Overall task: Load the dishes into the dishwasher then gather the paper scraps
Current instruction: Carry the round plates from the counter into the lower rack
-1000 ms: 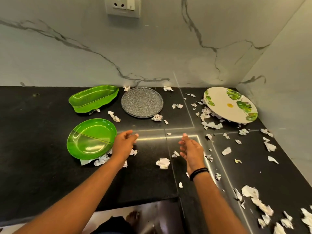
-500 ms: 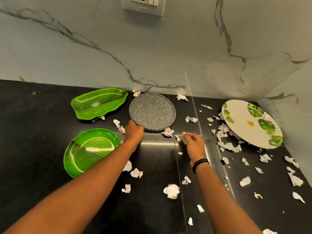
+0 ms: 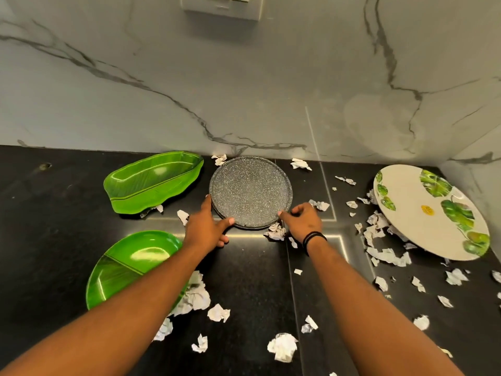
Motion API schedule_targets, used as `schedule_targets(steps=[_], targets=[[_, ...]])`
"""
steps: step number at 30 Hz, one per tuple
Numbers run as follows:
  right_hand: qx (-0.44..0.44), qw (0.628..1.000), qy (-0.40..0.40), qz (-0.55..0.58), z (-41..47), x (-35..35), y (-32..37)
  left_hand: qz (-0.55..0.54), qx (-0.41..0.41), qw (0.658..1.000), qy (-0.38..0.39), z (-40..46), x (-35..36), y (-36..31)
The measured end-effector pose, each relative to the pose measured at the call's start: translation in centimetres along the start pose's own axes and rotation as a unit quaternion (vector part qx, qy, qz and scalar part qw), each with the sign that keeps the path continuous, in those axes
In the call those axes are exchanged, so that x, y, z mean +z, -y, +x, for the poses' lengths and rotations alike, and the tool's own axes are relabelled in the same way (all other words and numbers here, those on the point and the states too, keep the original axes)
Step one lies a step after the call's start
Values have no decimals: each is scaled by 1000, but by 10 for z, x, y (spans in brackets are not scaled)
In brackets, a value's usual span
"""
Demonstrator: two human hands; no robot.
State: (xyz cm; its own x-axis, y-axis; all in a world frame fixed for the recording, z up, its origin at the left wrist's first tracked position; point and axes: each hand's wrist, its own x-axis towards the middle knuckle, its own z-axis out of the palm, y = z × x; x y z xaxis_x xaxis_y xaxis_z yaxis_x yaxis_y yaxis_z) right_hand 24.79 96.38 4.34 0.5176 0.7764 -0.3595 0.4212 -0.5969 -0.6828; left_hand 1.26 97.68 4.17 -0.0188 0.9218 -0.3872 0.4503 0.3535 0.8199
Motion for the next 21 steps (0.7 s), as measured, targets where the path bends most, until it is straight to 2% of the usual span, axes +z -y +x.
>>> schedule_targets(steps=[2,6,16,21], targets=[[0,999,-2,-48,2,3,2,11,19,1000,-12,-1,2,3],[17,997,7,-75,8,4,3,21,24,999,-12,-1,6,-2],[-11,998,8,-69,9,4,-6,128,37,991,-7,1,5,-6],[-22,997,11,-68,4,1,-6,144,24,989,2,2,5,-7]])
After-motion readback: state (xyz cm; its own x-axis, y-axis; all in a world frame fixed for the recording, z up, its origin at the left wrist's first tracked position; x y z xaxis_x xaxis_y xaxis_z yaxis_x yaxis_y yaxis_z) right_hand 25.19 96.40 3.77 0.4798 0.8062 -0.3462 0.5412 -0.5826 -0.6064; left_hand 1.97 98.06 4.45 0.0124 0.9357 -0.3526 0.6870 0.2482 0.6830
